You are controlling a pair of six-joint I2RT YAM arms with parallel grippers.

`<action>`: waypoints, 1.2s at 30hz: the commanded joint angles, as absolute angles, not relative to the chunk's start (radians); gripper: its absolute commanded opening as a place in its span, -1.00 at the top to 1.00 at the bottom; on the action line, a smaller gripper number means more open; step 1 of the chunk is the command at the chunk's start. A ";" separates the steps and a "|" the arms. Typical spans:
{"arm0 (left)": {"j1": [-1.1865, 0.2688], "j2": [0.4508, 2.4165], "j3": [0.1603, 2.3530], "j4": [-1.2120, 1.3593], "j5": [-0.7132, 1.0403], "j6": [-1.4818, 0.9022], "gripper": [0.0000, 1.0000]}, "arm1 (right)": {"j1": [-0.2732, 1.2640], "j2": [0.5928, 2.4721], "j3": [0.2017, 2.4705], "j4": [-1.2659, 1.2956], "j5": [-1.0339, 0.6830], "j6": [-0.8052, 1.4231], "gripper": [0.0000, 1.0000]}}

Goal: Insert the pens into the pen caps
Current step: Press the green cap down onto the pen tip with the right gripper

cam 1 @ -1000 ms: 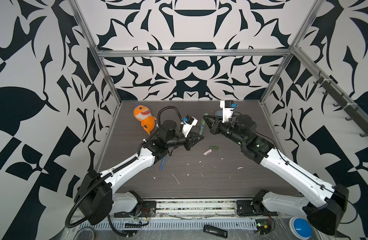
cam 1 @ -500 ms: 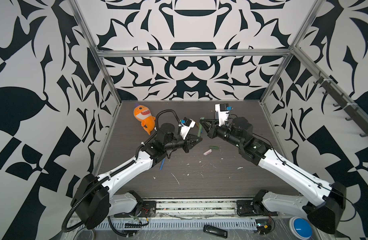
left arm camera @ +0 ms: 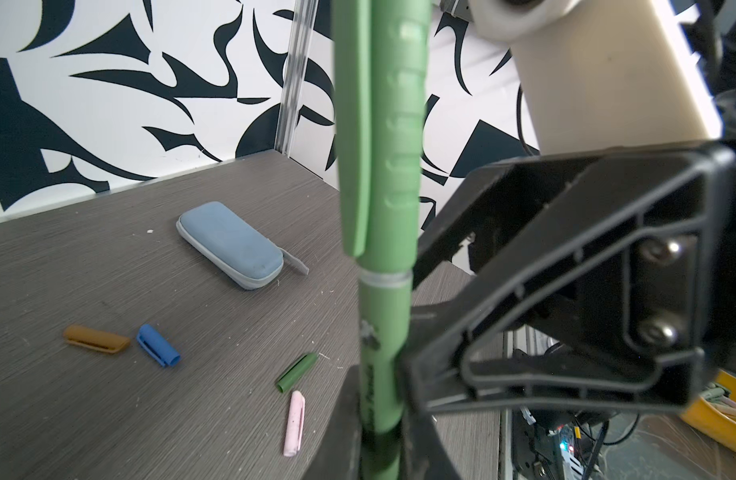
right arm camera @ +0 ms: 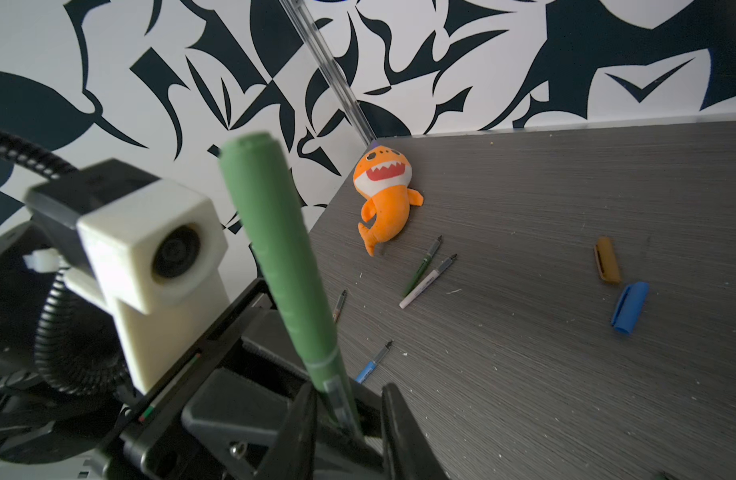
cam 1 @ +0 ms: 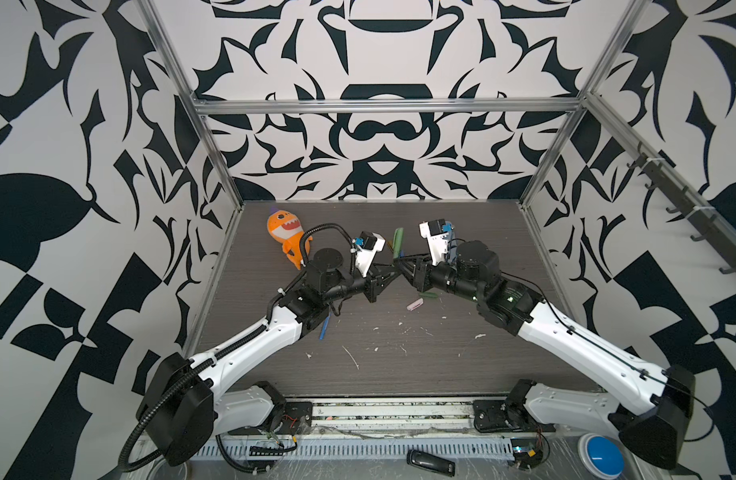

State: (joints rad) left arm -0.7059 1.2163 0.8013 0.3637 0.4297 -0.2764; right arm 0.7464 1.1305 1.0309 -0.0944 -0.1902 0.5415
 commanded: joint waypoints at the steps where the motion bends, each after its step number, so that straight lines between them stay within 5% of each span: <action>1: -0.704 1.200 0.820 0.402 0.417 -0.255 1.00 | 0.747 1.074 1.100 -0.146 -0.188 0.515 0.39; 13: -0.704 1.205 0.820 0.398 0.427 -0.224 1.00 | 0.746 1.104 1.342 -0.412 -0.108 0.351 0.43; 18: -0.703 1.204 0.823 0.395 0.450 -0.222 1.00 | 0.743 1.199 1.474 -0.406 -0.099 0.318 0.17; 24: -0.704 1.200 0.825 0.394 0.465 -0.222 1.00 | 0.731 1.299 1.571 -0.402 -0.110 0.311 0.16; 31: -0.704 1.193 0.826 0.393 0.466 -0.223 1.00 | 0.728 1.333 1.572 -0.400 -0.159 0.337 0.41; 36: -0.703 1.187 0.827 0.393 0.467 -0.223 1.00 | 0.729 1.316 1.514 -0.382 -0.177 0.365 0.78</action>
